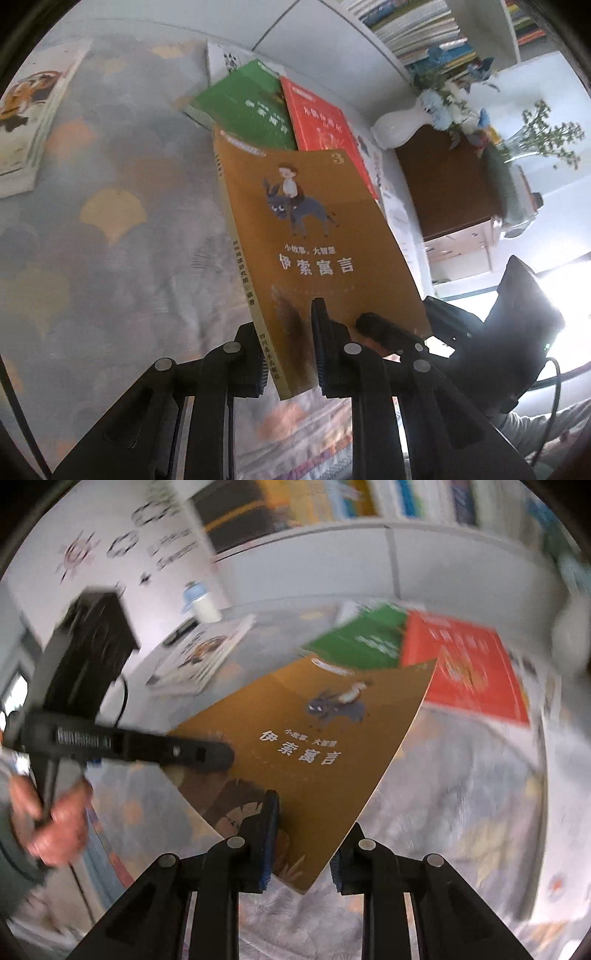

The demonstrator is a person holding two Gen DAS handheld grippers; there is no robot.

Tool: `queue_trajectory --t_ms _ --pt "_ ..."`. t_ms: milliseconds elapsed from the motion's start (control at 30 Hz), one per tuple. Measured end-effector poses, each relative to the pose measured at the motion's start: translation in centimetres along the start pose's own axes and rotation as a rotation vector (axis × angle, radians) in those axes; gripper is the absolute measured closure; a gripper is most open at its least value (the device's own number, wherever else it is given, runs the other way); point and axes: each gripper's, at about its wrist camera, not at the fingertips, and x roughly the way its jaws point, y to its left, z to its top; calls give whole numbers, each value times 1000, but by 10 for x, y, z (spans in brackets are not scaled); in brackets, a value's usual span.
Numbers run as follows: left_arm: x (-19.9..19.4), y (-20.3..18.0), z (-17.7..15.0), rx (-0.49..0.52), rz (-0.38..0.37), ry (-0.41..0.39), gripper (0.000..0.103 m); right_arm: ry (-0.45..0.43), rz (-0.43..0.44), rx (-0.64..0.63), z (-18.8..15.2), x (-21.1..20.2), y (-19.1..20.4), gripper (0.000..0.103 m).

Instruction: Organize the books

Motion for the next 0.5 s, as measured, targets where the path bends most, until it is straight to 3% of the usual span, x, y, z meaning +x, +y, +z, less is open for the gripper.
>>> queue_trajectory --t_ms 267,500 --pt "-76 29 15 8 16 -133 88 -58 20 -81 49 -1 53 80" --pt "-137 103 52 -42 89 -208 88 -73 48 -166 126 57 121 78"
